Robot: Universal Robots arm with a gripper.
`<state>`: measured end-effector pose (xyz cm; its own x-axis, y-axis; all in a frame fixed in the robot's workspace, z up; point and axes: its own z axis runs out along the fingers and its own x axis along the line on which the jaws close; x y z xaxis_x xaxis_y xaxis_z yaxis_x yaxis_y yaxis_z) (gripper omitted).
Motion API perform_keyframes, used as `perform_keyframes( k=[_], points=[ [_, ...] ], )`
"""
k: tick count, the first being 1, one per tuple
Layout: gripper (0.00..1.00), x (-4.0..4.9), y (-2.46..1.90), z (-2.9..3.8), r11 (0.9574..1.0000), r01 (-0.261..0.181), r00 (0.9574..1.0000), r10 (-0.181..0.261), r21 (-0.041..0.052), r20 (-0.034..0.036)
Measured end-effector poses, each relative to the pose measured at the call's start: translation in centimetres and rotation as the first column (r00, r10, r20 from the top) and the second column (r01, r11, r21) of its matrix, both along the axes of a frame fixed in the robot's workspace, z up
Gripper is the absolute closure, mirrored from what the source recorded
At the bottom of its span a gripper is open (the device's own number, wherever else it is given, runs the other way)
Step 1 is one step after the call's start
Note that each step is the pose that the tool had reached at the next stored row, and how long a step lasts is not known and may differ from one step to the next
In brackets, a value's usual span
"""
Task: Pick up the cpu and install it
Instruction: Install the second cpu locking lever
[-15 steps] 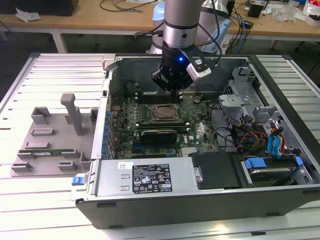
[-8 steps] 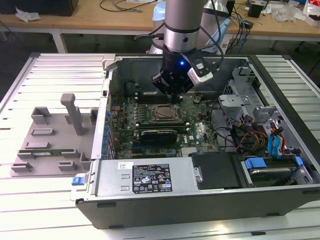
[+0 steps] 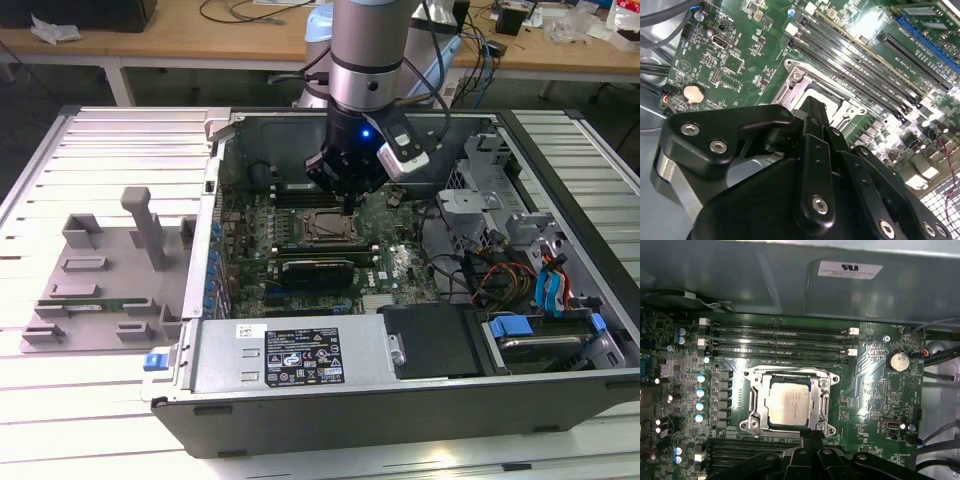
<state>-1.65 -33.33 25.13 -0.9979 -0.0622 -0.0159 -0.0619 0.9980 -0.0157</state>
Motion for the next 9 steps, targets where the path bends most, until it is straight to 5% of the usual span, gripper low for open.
perform_keyframes(
  k=[7,9],
  points=[
    [0.89,0.00,-1.13,-0.02,1.0000,0.000,1.0000,0.000,0.0042,0.0000],
    [0.89,-0.03,-1.84,-0.02,1.0000,0.000,1.0000,0.000,0.0092,0.0000]
  ],
)
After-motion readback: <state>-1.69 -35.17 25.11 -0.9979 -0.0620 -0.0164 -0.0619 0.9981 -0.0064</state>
